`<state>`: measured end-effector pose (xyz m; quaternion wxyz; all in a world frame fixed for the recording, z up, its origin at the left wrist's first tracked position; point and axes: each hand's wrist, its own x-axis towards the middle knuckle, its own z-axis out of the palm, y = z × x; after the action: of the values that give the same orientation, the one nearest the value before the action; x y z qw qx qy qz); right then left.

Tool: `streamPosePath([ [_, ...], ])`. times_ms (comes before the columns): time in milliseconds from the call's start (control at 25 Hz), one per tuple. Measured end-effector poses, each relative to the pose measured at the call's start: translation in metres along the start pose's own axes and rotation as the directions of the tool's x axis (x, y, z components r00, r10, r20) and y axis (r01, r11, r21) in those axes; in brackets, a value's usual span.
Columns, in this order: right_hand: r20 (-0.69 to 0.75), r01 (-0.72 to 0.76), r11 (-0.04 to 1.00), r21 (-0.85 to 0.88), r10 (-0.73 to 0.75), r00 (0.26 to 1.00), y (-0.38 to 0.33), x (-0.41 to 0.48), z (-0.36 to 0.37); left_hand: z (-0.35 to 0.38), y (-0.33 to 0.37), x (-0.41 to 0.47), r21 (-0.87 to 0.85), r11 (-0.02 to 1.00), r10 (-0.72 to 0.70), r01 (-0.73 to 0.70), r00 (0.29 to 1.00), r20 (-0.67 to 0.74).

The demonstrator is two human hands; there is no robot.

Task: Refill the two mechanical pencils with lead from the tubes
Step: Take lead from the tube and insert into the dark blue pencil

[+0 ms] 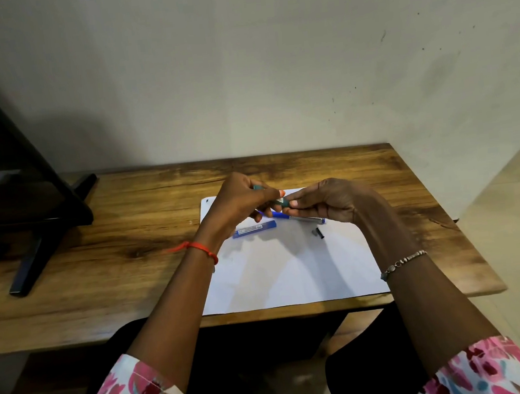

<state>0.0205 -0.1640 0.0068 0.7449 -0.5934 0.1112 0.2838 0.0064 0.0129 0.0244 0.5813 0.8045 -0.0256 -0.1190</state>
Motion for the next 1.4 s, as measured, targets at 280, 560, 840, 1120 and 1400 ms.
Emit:
streamPosePath([
  [280,-0.072,0.064,0.997,0.039,-0.061,0.995,-0.002,-0.005,0.000,-0.002,-0.005,0.000,-0.044,0.997,-0.053,0.055,0.996,0.067],
  [560,-0.124,0.233,0.960,-0.156,-0.253,0.959,-0.003,-0.001,-0.004,0.002,-0.006,0.000,-0.114,0.987,-0.102,0.114,0.990,0.100],
  [840,-0.107,0.395,0.873,-0.287,-0.439,0.892,-0.005,-0.003,-0.001,0.008,-0.010,0.004,-0.144,0.975,-0.150,0.171,0.978,0.146],
  [1120,-0.207,0.527,0.797,-0.296,-0.592,0.779,-0.008,0.002,0.000,0.010,-0.009,0.003,-0.204,0.961,-0.151,0.186,0.973,0.175],
  [1400,-0.433,0.608,0.784,-0.130,-0.596,0.676,-0.012,0.005,-0.008,0.001,-0.006,0.001,-0.370,0.911,-0.104,0.180,0.970,0.218],
])
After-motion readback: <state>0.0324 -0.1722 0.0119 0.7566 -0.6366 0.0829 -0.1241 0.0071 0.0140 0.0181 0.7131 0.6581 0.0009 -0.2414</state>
